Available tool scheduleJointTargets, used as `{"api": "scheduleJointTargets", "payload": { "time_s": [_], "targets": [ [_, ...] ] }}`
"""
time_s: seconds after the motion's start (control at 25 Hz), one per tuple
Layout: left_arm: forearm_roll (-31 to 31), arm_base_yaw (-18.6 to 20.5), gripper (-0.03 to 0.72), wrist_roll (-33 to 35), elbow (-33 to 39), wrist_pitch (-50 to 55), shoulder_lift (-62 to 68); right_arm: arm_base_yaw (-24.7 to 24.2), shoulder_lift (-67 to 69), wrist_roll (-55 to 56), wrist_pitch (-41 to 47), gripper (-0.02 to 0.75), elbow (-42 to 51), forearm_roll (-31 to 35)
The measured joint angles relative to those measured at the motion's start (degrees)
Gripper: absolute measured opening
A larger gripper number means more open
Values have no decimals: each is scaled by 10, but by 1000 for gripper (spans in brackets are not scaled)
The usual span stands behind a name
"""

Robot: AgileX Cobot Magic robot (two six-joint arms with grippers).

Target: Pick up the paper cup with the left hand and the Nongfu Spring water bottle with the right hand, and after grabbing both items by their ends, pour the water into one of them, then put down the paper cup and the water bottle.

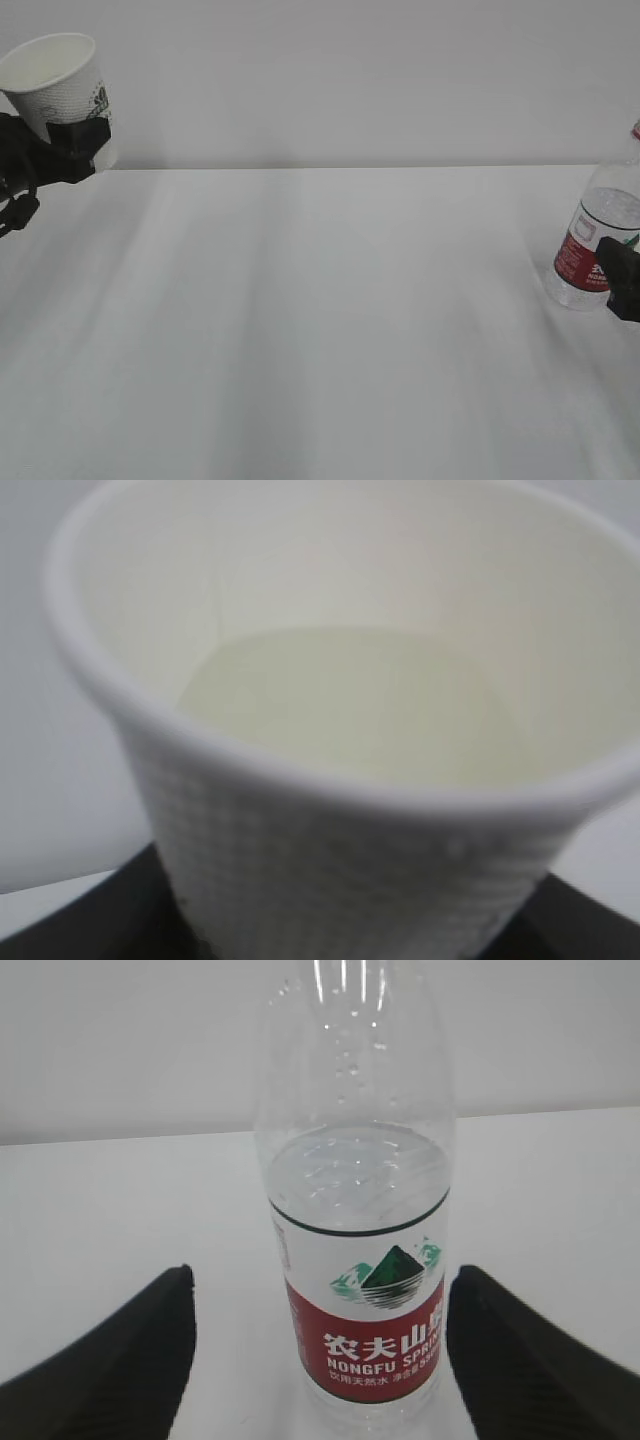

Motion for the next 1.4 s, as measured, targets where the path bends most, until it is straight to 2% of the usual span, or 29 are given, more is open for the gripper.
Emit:
{"api": "scheduleJointTargets", "payload": {
  "time_s": [0.44, 0.96, 1.4],
  "targets": [
    [-52, 6, 450, 25, 0, 0, 4, 0, 0, 2, 0, 589, 0, 0],
    [-73, 6, 444, 28, 0, 0, 50, 0, 0, 3, 0, 589, 0, 0],
    [-78, 6, 444, 28, 0, -74, 102, 0, 0, 3, 0, 589, 0, 0]
  ]
}}
